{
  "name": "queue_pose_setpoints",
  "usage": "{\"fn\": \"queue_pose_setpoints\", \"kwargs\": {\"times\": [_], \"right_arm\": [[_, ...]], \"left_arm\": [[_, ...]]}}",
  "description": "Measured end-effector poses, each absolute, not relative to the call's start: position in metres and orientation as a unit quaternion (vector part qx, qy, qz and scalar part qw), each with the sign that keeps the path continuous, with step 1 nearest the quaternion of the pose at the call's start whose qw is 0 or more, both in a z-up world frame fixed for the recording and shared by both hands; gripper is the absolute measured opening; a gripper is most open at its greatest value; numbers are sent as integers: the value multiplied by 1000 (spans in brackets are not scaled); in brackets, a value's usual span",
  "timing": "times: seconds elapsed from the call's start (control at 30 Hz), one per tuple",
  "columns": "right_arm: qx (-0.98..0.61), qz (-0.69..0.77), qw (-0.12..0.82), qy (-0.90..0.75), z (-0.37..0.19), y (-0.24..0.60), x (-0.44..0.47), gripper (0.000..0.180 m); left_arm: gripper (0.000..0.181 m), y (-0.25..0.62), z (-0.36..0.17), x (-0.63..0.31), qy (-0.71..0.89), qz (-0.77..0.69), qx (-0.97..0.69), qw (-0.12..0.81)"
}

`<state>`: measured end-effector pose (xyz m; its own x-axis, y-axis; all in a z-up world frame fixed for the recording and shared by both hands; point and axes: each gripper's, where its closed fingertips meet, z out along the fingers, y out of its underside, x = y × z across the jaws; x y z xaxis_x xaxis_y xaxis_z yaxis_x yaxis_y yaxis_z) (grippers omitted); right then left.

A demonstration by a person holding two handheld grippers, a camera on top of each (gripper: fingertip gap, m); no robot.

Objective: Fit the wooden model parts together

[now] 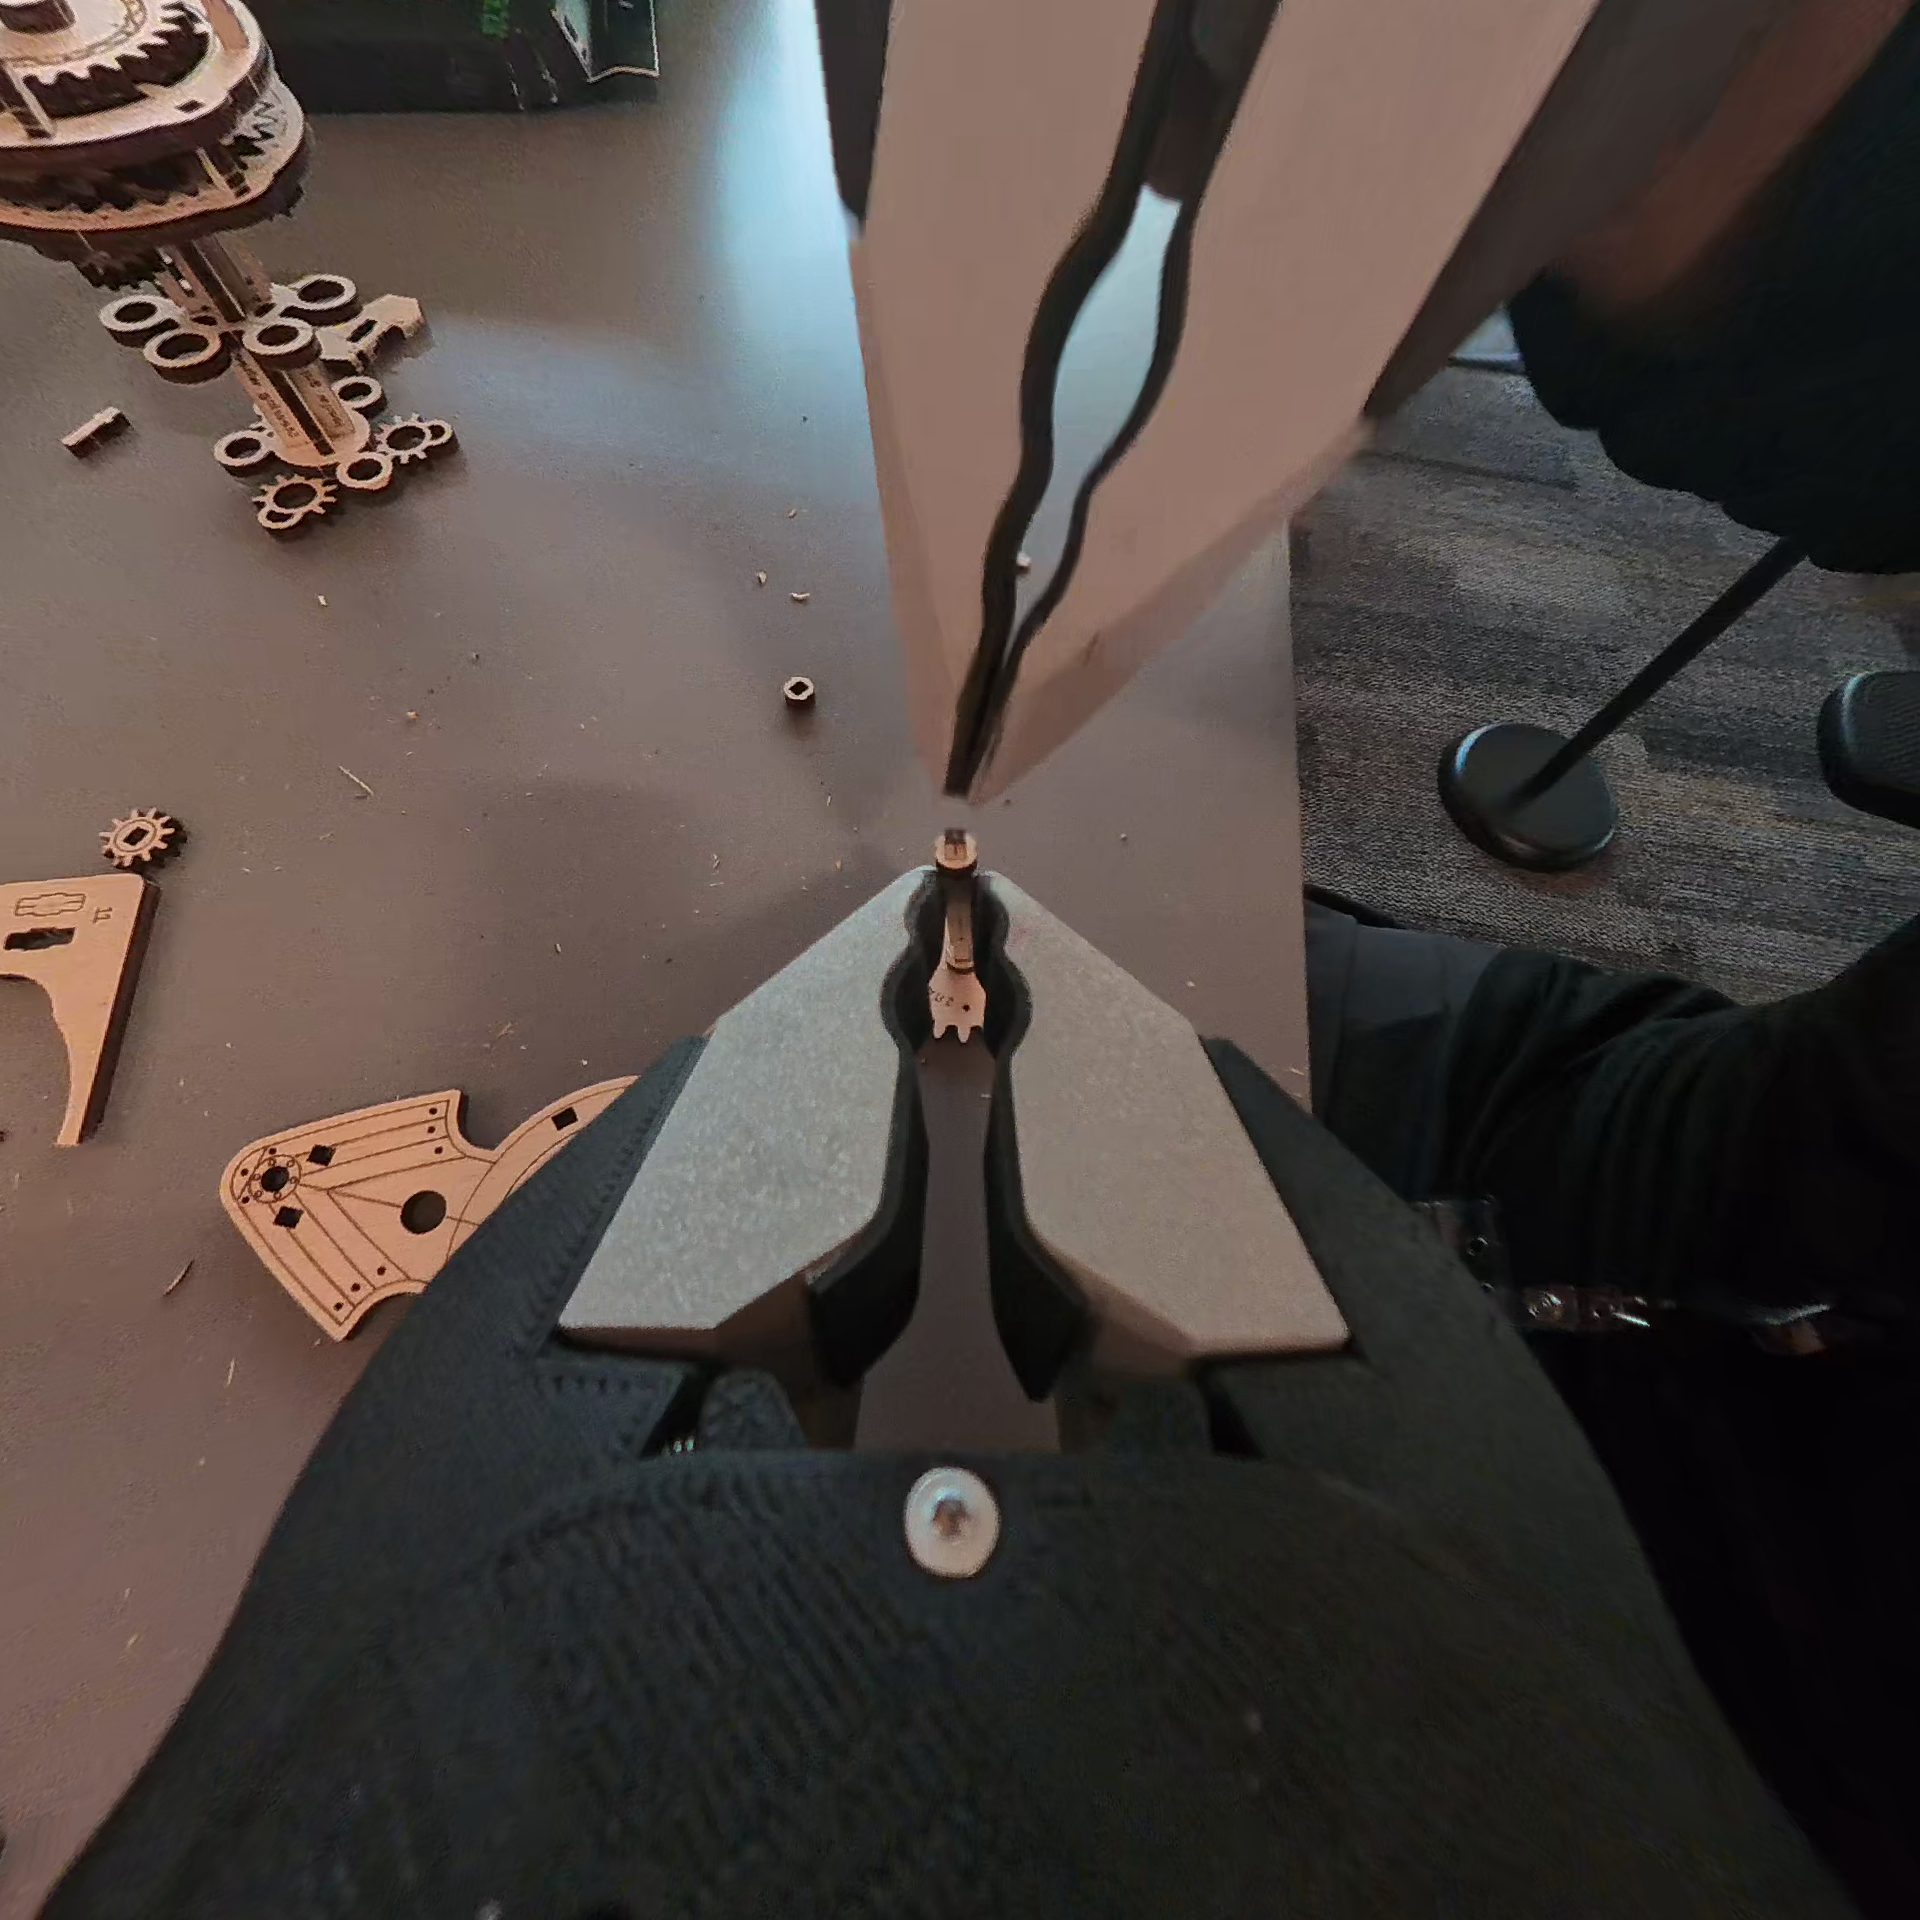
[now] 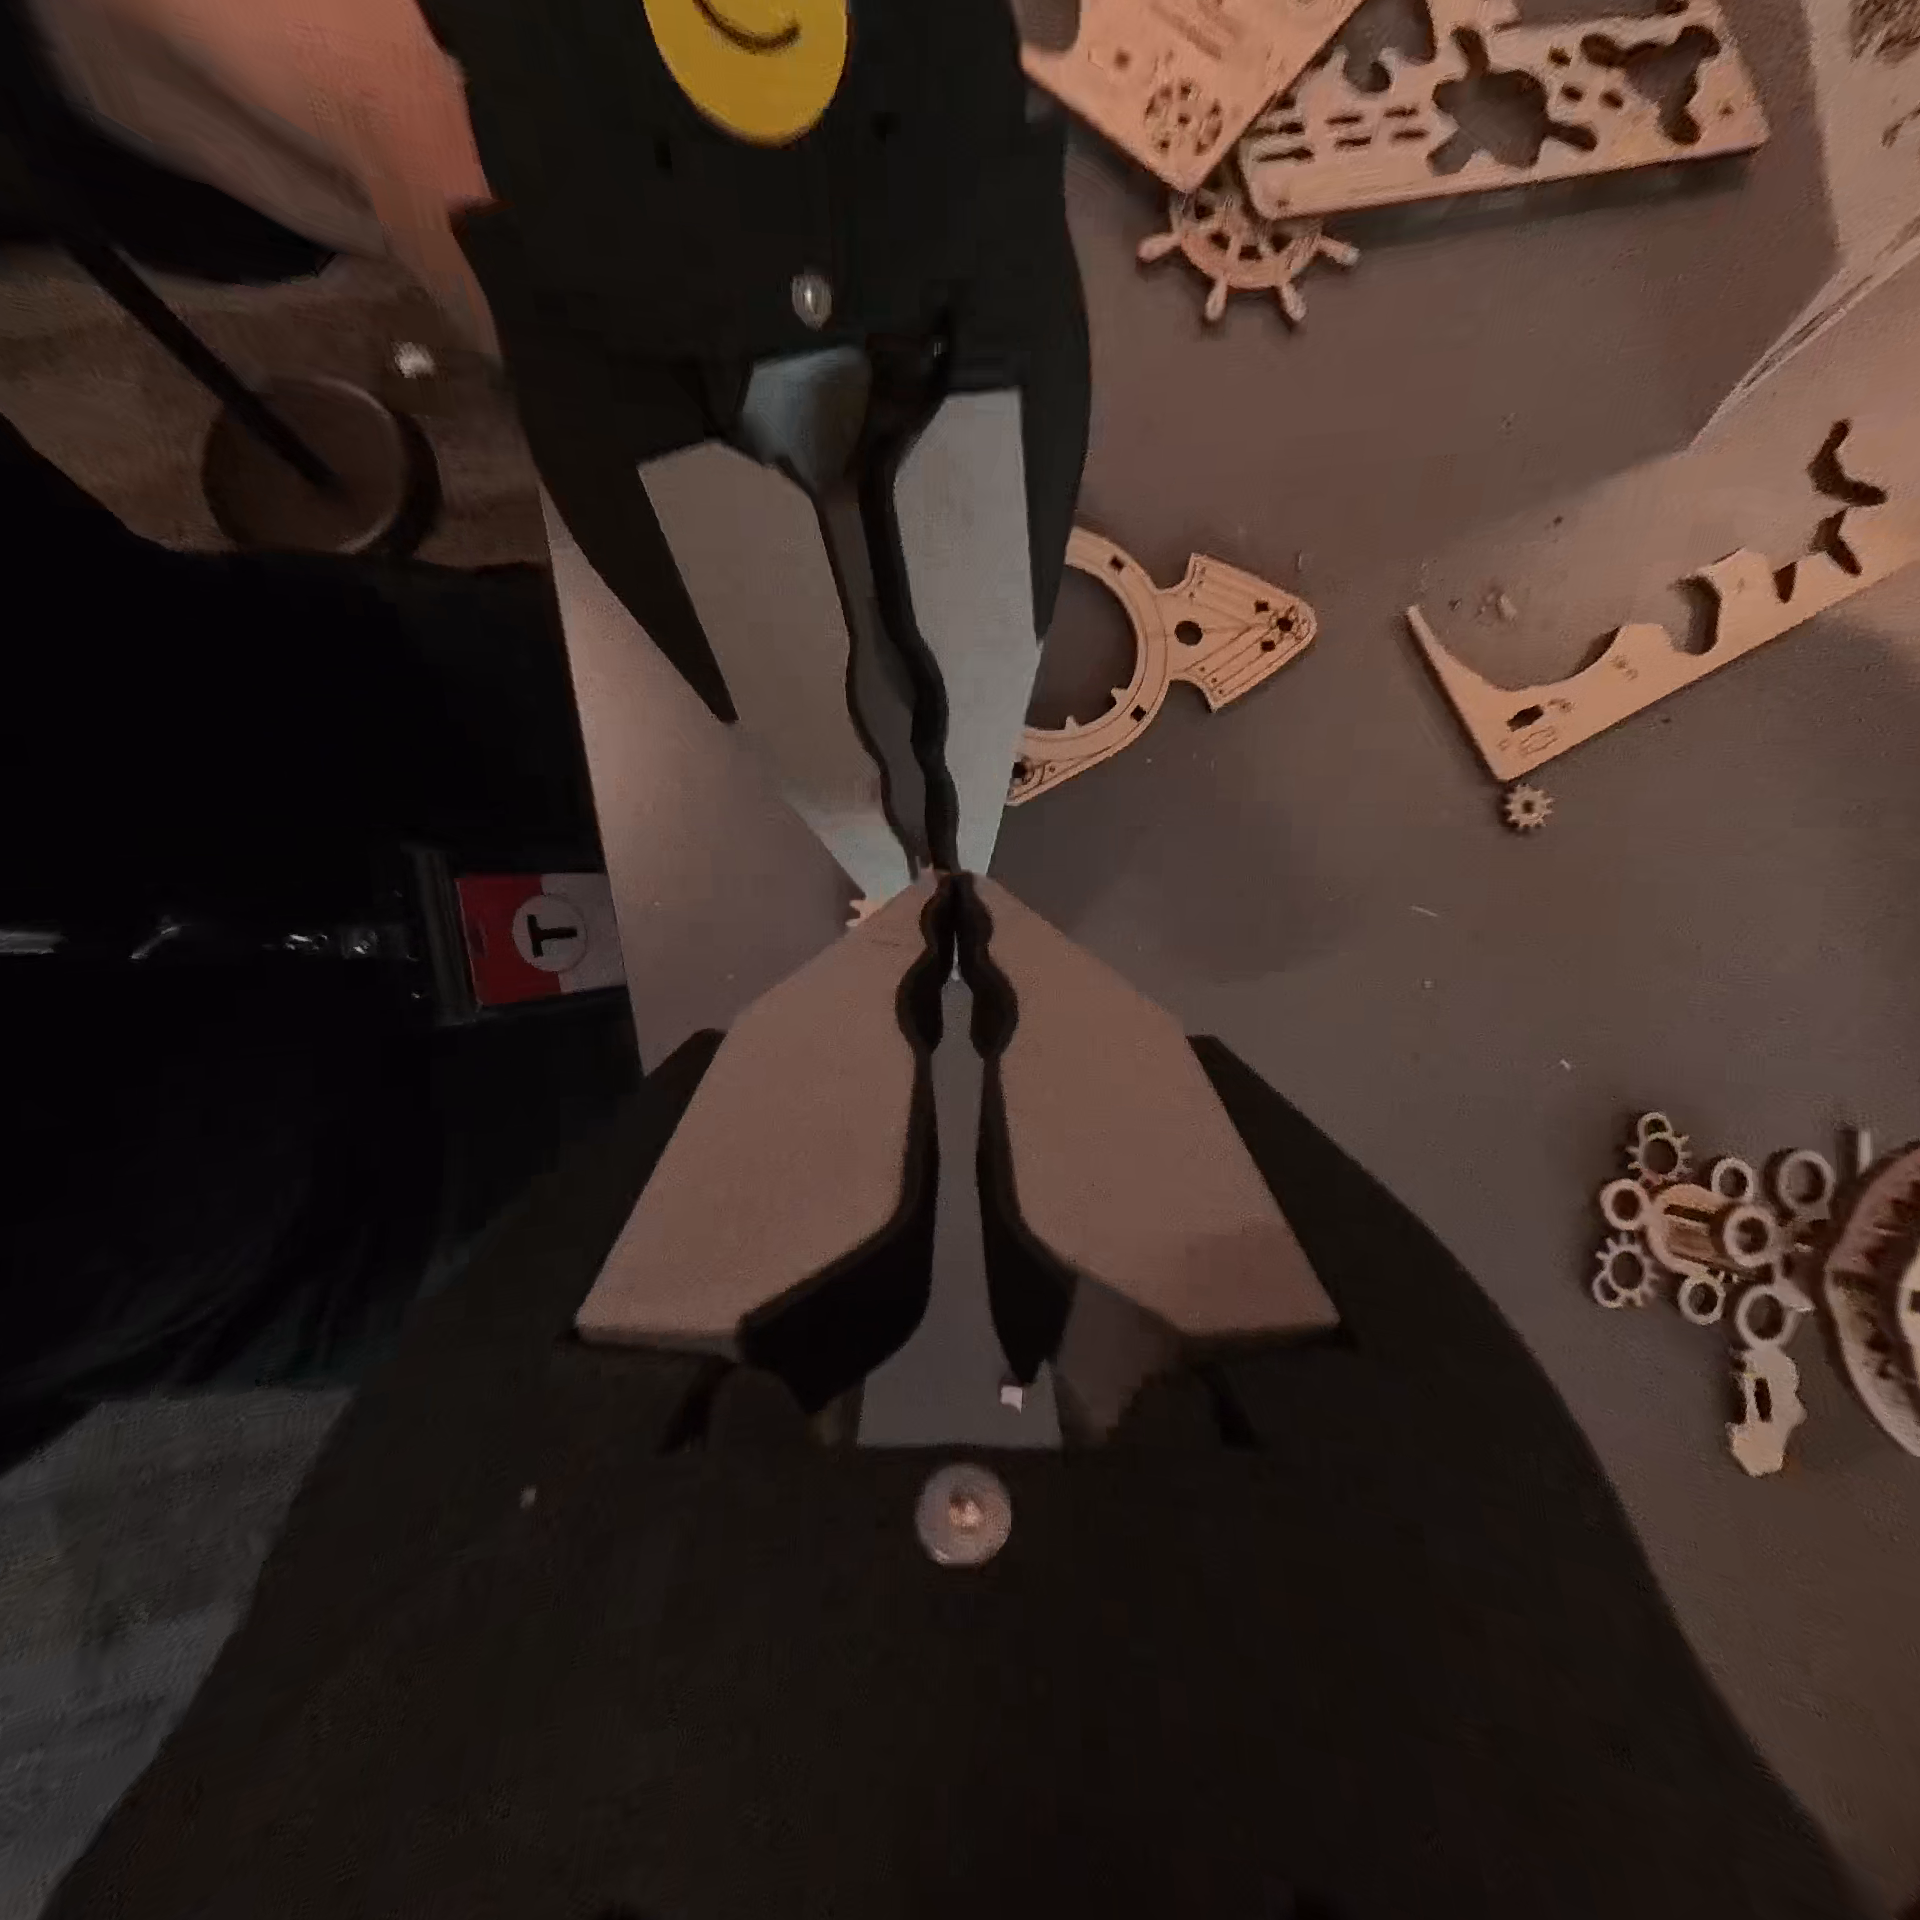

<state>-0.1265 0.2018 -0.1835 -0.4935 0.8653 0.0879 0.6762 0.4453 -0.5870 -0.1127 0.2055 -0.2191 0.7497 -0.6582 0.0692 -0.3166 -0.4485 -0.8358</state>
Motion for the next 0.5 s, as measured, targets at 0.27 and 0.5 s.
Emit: {"fn": "queue_pose_setpoints", "kwargs": {"times": [0.27, 0.5], "right_arm": [[-476, 211, 177, -835, -187, 208, -127, 0], [-465, 178, 146, -855, -195, 202, -128, 0]], "left_arm": [[4, 205, -219, -114, 293, -201, -828, 433], [4, 205, -219, -113, 294, -199, -828, 434]]}}
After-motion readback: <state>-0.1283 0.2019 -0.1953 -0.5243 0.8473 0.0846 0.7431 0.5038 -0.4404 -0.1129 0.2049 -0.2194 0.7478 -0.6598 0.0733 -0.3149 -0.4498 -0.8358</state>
